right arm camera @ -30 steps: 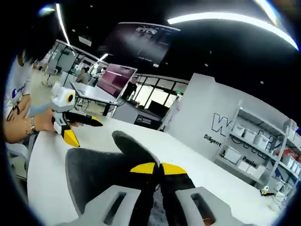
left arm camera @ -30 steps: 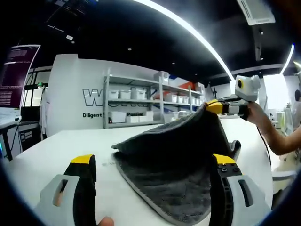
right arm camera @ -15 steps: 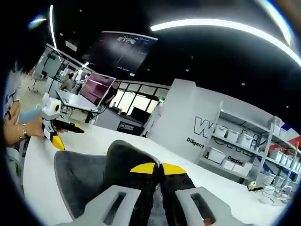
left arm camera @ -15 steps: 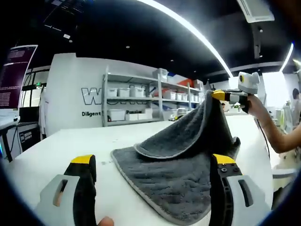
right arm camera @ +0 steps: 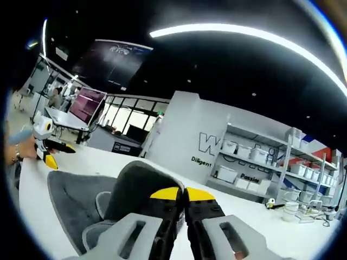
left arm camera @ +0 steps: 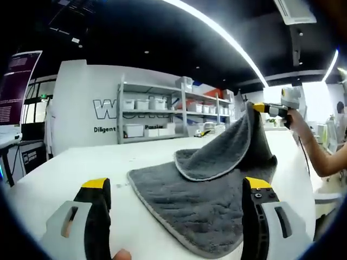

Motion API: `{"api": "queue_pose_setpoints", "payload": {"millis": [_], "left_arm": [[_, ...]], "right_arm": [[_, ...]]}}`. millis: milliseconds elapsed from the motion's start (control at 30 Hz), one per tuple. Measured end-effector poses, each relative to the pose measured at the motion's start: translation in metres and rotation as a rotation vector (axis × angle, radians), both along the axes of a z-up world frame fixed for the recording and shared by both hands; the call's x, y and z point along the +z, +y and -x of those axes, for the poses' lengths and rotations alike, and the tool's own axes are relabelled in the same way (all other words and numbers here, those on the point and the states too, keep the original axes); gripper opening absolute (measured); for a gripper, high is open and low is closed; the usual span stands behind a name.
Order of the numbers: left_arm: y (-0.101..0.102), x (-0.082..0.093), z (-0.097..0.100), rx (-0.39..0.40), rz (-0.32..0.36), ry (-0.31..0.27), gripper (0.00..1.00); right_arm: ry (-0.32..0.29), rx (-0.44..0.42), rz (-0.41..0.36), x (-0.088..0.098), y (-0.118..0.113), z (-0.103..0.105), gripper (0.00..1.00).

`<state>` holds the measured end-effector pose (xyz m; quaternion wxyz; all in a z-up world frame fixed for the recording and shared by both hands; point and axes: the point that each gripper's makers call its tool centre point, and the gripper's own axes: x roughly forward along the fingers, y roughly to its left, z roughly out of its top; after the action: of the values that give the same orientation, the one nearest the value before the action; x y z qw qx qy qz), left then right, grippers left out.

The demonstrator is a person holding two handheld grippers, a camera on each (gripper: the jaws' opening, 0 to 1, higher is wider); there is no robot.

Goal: Open the folded towel by lifting each exposed corner and separating the folded layers until the towel lies flat within the target outline without major curled edges

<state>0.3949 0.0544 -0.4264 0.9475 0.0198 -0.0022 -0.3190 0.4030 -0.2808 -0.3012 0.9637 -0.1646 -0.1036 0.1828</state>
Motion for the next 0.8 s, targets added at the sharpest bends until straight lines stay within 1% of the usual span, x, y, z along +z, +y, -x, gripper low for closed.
{"api": "queue_pose_setpoints", "payload": {"millis": [133, 167, 200, 267, 300, 400, 433, 533, 600, 700, 733, 800], "left_arm": [[-0.001, -0.002, 0.001, 0.0, -0.008, 0.005, 0.99], [-0.001, -0.002, 0.001, 0.0, -0.008, 0.006, 0.99], [-0.002, -0.003, 0.002, 0.0, -0.009, 0.006, 0.99], [-0.002, -0.003, 0.002, 0.0, -0.01, 0.008, 0.99], [-0.002, -0.004, 0.001, -0.001, -0.012, 0.009, 0.99], [-0.001, -0.003, 0.001, 0.008, -0.019, 0.004, 0.99], [-0.001, -0.003, 0.001, 0.011, -0.02, 0.001, 0.99], [-0.001, -0.003, 0.001, 0.012, -0.018, 0.004, 0.99], [-0.001, -0.003, 0.001, 0.012, -0.019, 0.001, 0.99], [-0.001, -0.003, 0.001, 0.012, -0.018, 0.003, 0.99], [-0.001, -0.003, 0.001, 0.012, -0.018, 0.003, 0.99], [0.0, -0.003, 0.001, 0.012, -0.018, 0.003, 0.99]], "right_arm": [[0.006, -0.057, 0.018, -0.009, -0.023, 0.003, 0.0], [0.006, -0.063, 0.022, -0.009, -0.025, 0.003, 0.0], [0.012, -0.094, 0.043, -0.014, -0.035, 0.003, 0.0], [0.014, -0.111, 0.053, -0.018, -0.042, 0.004, 0.0], [0.021, -0.128, 0.069, -0.023, -0.049, 0.005, 0.0], [0.039, -0.154, 0.105, -0.034, -0.06, 0.008, 0.0], [0.05, -0.162, 0.13, -0.04, -0.064, 0.009, 0.0], [0.069, -0.175, 0.155, -0.05, -0.072, 0.011, 0.0], [0.093, -0.198, 0.183, -0.06, -0.082, 0.012, 0.0], [0.148, -0.224, 0.246, -0.081, -0.095, 0.012, 0.0], [0.175, -0.229, 0.264, -0.089, -0.099, 0.013, 0.0], [0.196, -0.225, 0.272, -0.1, -0.103, 0.013, 0.0]]}}
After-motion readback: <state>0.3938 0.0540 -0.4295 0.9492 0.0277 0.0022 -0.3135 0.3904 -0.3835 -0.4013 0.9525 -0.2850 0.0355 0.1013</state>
